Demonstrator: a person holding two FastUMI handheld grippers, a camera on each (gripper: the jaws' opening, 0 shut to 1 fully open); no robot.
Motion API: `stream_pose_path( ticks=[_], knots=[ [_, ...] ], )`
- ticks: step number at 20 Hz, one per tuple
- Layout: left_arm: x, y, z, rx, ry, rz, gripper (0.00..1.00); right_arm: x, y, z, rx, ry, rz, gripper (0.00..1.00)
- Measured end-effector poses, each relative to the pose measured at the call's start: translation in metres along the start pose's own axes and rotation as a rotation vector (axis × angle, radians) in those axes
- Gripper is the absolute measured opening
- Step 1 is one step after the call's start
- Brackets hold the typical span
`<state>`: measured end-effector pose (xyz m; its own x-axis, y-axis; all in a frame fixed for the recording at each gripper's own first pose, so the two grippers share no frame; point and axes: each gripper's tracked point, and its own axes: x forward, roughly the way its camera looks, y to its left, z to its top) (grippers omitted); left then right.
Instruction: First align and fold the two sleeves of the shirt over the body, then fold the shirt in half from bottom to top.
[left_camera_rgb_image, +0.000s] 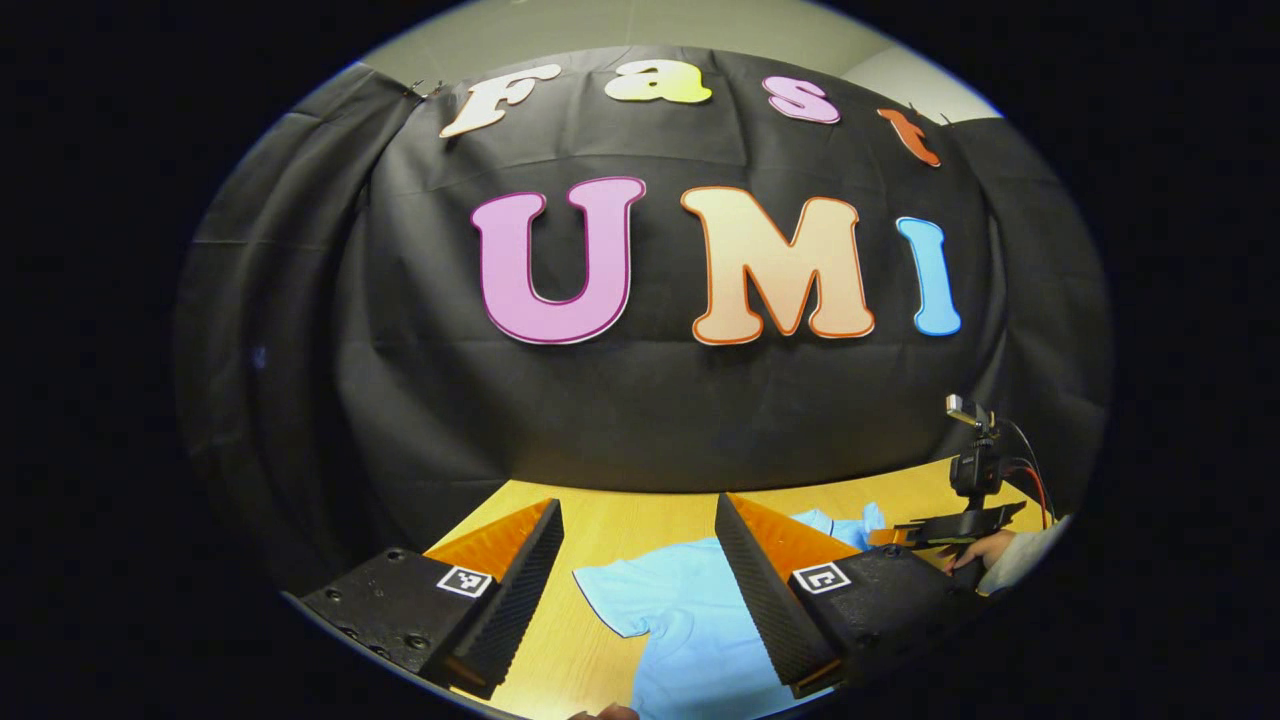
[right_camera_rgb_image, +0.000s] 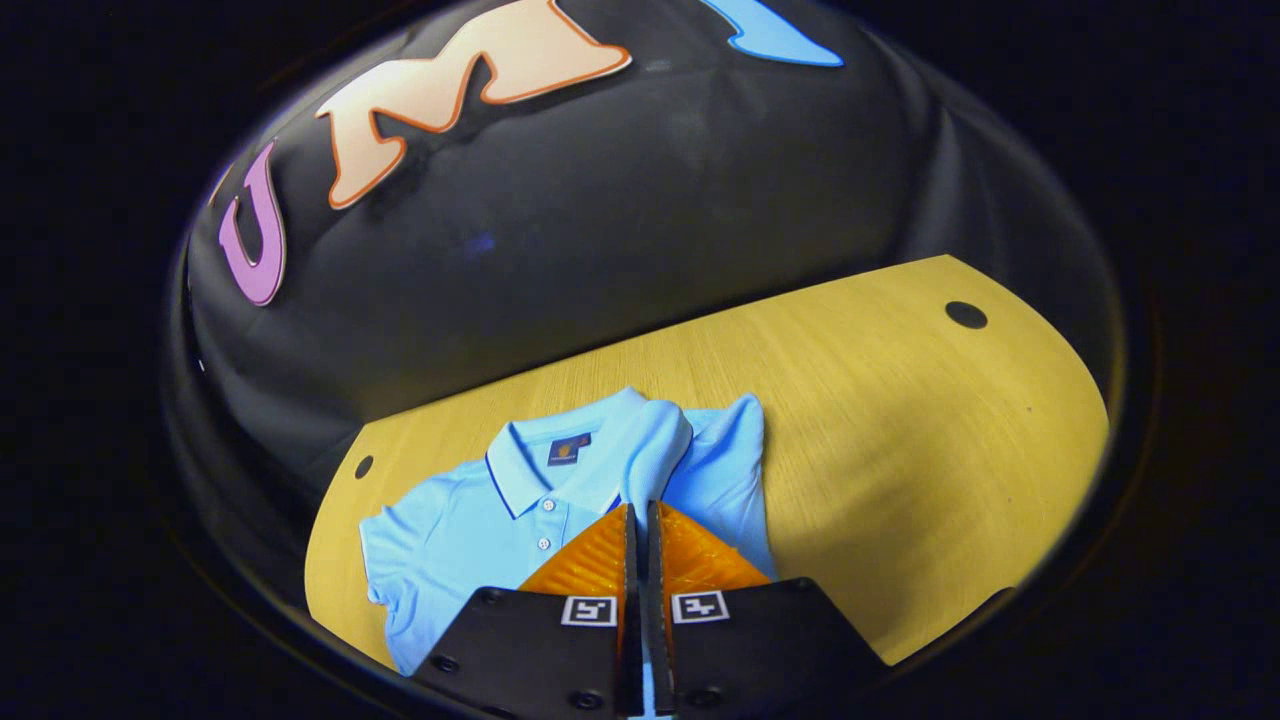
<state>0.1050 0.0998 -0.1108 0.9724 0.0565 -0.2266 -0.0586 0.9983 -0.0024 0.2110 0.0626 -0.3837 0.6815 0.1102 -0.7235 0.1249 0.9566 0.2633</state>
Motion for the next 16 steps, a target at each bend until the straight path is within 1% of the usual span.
stream_pose_path(
  ticks=[1, 2, 3, 4, 6, 7, 8, 9, 11, 12, 13, 14, 15, 16],
  knots=[
    [0.002, 0.002, -0.003, -0.003, 0.005, 0.007, 0.93, -0.001, 0.004, -0.006, 0.002, 0.021, 0.012, 0.06],
    [0.005, 0.005, -0.008, -0.008, 0.011, 0.012, 0.93, 0.001, 0.007, -0.012, 0.007, 0.041, 0.023, 0.03],
    [0.010, 0.008, -0.013, -0.013, 0.019, 0.018, 0.93, -0.002, 0.010, -0.012, 0.005, 0.035, 0.036, 0.27],
    [0.015, 0.010, -0.018, -0.018, 0.030, 0.023, 0.93, -0.003, 0.006, -0.006, -0.018, 0.006, 0.021, 0.51],
    [0.026, 0.015, -0.032, -0.034, 0.054, 0.029, 0.93, -0.012, 0.006, 0.007, -0.049, -0.044, 0.020, 0.98],
    [0.032, 0.016, -0.040, -0.046, 0.065, 0.027, 0.93, -0.022, 0.006, 0.011, -0.054, -0.057, 0.026, 0.92],
    [0.039, 0.017, -0.049, -0.054, 0.081, 0.027, 0.93, -0.029, 0.006, 0.013, -0.058, -0.068, 0.030, 0.97],
    [0.048, 0.019, -0.058, -0.060, 0.102, 0.030, 0.94, -0.036, 0.003, 0.014, -0.067, -0.074, 0.027, 0.92],
    [0.061, 0.021, -0.081, -0.076, 0.142, 0.031, 0.93, -0.051, -0.007, 0.016, -0.103, -0.089, 0.007, 0.94],
    [0.069, 0.022, -0.092, -0.084, 0.166, 0.031, 0.93, -0.059, -0.014, 0.017, -0.132, -0.100, -0.010, 0.98],
    [0.077, 0.022, -0.103, -0.098, 0.187, 0.025, 0.93, -0.067, -0.018, 0.018, -0.156, -0.112, -0.020, 0.98],
    [0.086, 0.021, -0.116, -0.117, 0.217, 0.018, 0.92, -0.075, -0.021, 0.021, -0.174, -0.122, -0.026, 0.94],
    [0.095, 0.023, -0.128, -0.134, 0.246, 0.021, 0.93, -0.084, -0.025, 0.021, -0.186, -0.131, -0.031, 0.94],
    [0.102, 0.024, -0.142, -0.147, 0.279, 0.027, 0.93, -0.091, -0.030, 0.023, -0.196, -0.137, -0.036, 0.98]
  ],
)
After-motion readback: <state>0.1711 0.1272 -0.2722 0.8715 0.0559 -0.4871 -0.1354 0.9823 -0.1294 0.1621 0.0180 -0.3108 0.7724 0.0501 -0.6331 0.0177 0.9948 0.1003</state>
